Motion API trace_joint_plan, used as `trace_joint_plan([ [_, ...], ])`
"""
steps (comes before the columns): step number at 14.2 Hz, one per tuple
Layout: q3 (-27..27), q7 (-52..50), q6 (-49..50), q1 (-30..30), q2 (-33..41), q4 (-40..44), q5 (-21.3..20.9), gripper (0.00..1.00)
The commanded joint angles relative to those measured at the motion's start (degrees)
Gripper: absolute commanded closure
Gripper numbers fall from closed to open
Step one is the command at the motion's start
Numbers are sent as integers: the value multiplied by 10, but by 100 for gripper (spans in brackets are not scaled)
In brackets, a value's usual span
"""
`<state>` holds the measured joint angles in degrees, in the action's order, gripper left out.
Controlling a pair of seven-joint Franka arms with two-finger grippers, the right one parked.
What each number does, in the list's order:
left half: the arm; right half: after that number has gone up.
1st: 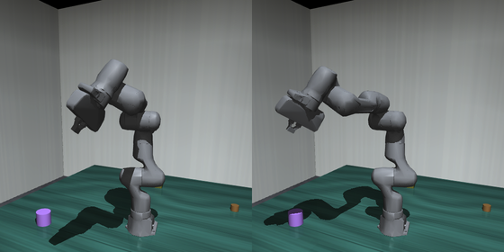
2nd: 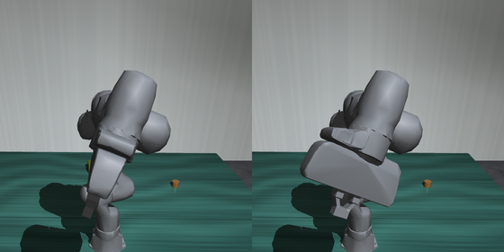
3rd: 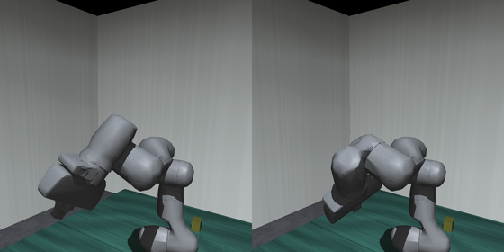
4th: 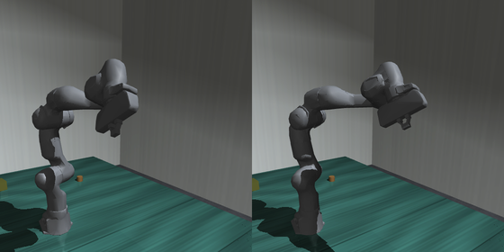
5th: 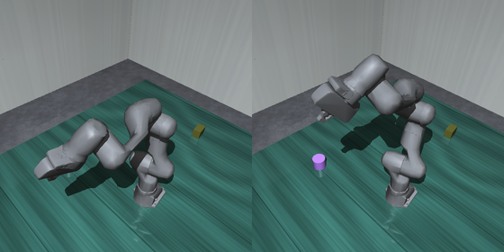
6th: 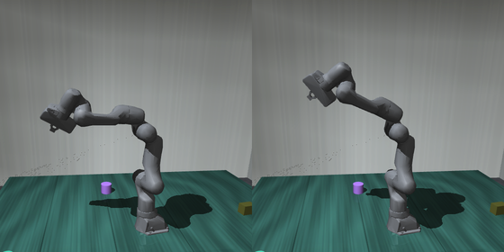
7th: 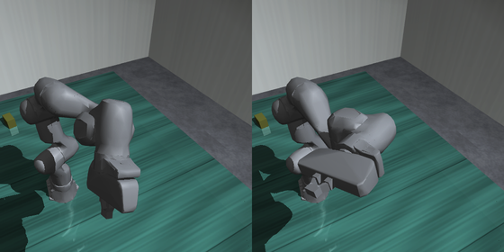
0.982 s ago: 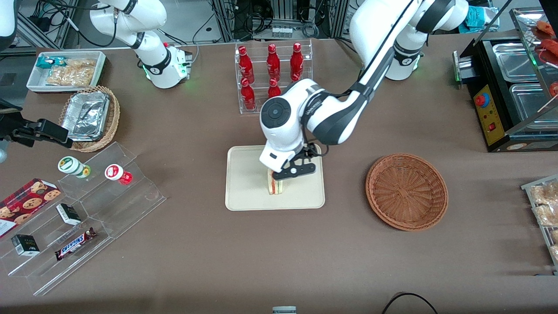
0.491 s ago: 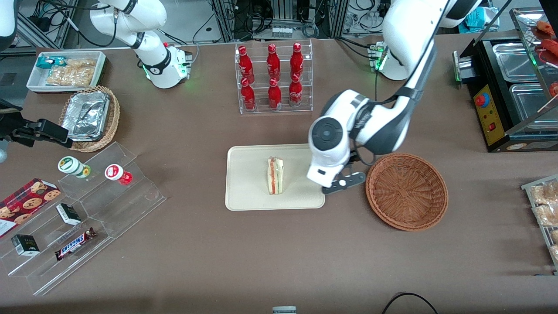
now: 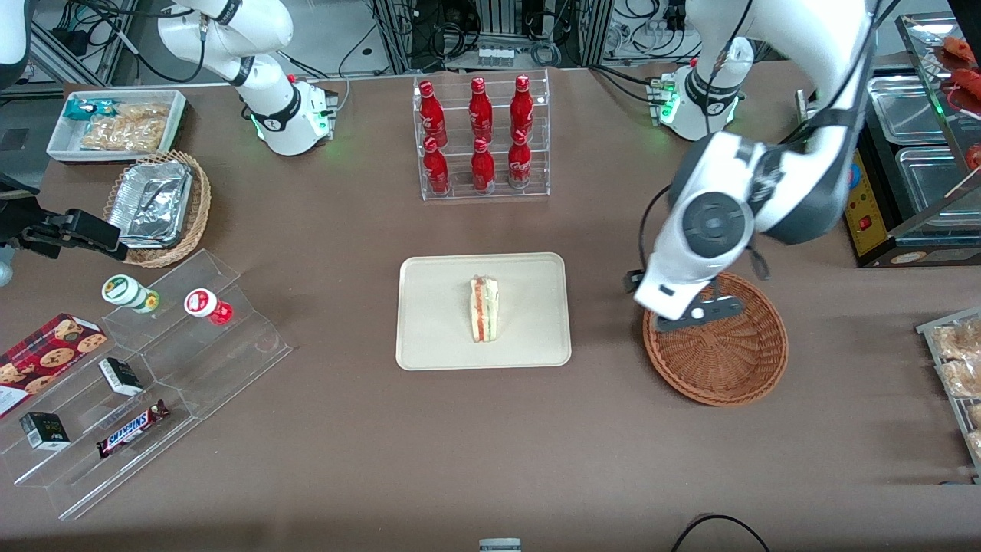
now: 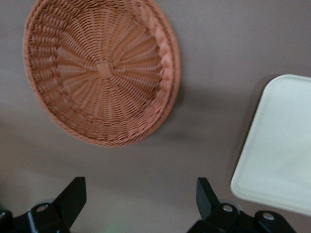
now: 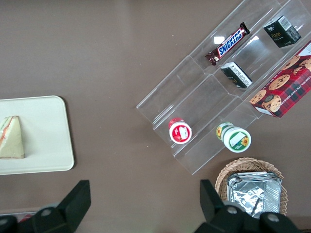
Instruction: Place sandwich from basket to tray
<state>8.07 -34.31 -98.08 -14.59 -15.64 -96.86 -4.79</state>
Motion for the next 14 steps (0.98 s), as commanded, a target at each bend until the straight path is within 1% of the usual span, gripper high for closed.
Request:
trace_joint_plan([
  [1, 6, 59, 32, 39, 54, -25, 26, 0],
  [2, 7, 87, 56, 67, 71, -25, 35, 0],
  [3, 11, 118, 74, 90, 86, -25, 54, 0],
  [4, 10, 145, 89, 100, 103, -25, 66, 0],
  [6, 10, 183, 115, 133, 126, -23, 65, 0],
  [8, 8, 244, 126, 153, 146, -20, 65, 0],
  [10, -2, 292, 123, 158, 156, -11, 55, 0],
  [11, -16, 313, 119, 160, 155, 6, 43, 0],
  [12, -24, 326, 116, 162, 153, 25, 43, 0],
  [13, -27, 329, 112, 176, 149, 40, 47, 0],
  [14, -28, 330, 104, 182, 150, 42, 47, 0],
])
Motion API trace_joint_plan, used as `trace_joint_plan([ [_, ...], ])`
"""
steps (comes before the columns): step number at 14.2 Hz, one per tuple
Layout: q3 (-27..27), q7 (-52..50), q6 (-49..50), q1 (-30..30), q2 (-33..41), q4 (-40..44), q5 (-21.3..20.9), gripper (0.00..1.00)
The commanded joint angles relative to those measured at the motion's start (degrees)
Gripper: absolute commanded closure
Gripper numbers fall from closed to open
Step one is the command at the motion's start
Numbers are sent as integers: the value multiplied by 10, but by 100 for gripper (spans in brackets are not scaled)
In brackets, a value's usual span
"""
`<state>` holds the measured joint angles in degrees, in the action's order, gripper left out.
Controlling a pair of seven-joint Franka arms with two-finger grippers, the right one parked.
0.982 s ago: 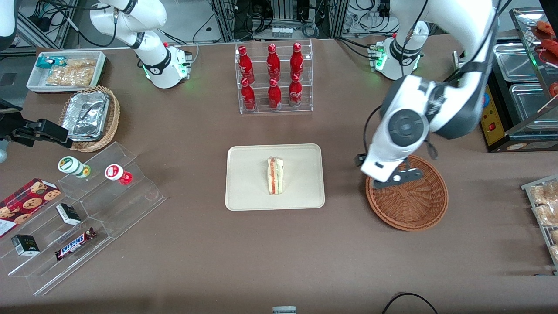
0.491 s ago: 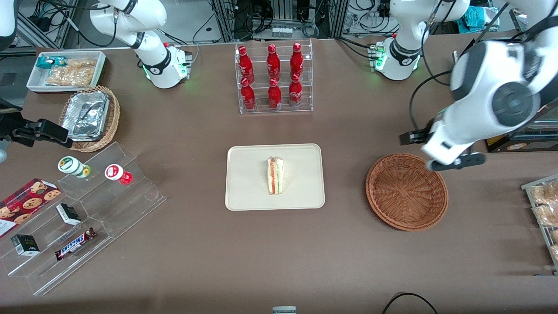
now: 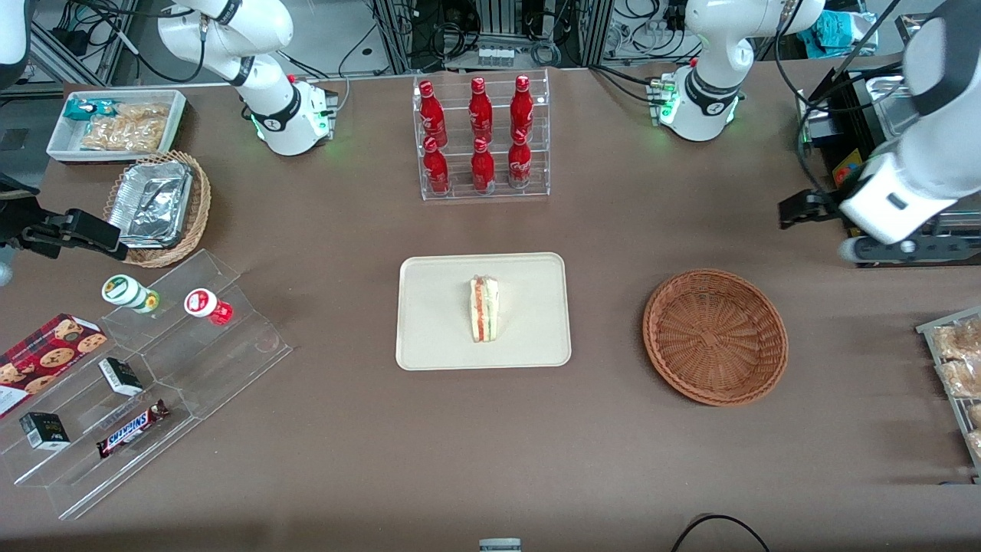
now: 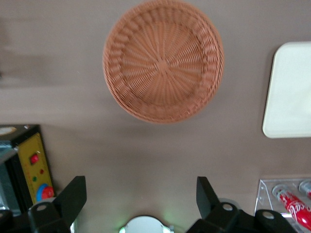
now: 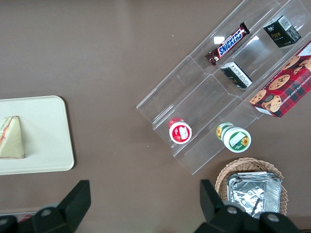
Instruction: Place sandwich from basket to tray
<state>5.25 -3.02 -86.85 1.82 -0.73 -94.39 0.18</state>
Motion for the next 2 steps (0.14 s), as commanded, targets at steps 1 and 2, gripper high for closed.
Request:
trace_joint_plan([
  [1, -9, 17, -20, 18, 1, 17, -3, 0],
  [2, -21, 16, -26, 17, 2, 17, -2, 0],
])
